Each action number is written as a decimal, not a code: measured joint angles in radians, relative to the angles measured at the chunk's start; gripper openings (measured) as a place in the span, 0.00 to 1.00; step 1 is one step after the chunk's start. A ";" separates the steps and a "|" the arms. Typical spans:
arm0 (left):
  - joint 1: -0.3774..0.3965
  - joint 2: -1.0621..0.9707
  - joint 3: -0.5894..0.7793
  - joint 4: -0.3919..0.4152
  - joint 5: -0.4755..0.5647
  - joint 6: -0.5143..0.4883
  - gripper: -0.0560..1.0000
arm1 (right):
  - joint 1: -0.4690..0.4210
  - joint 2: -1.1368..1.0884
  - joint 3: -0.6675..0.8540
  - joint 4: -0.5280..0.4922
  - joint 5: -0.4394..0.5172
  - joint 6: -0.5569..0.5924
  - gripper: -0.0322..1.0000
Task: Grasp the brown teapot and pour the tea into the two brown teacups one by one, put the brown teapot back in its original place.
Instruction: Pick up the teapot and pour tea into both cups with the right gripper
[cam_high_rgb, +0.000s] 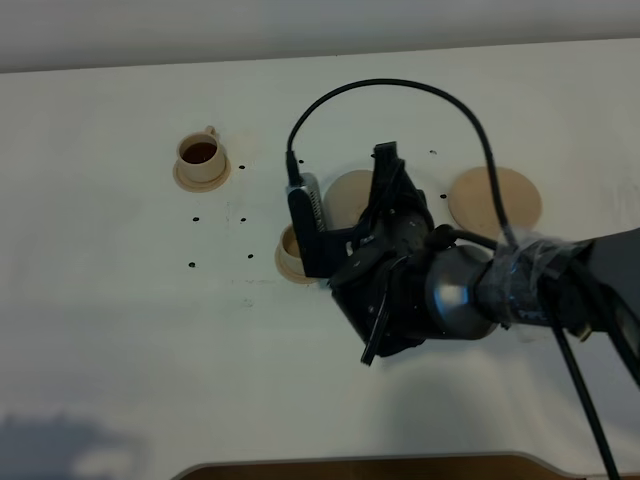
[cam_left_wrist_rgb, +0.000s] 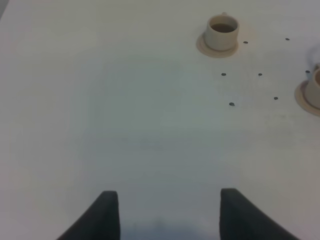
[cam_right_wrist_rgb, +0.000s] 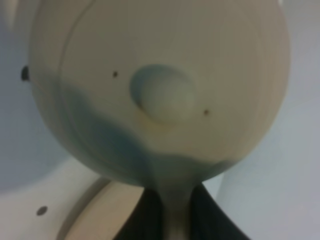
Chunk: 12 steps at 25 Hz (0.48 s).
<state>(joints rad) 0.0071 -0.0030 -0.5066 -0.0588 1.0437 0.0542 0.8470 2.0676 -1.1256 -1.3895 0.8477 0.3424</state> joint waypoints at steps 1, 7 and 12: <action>0.000 0.000 0.000 0.000 0.000 0.000 0.51 | 0.003 0.002 0.000 -0.011 0.004 0.004 0.14; 0.000 0.000 0.000 0.000 0.000 0.001 0.51 | 0.004 0.002 0.000 -0.044 0.041 0.010 0.14; 0.000 0.000 0.000 0.000 0.000 0.001 0.51 | 0.006 0.002 0.000 -0.092 0.060 0.010 0.14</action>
<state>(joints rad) 0.0071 -0.0030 -0.5066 -0.0588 1.0437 0.0552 0.8533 2.0696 -1.1256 -1.4812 0.9078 0.3528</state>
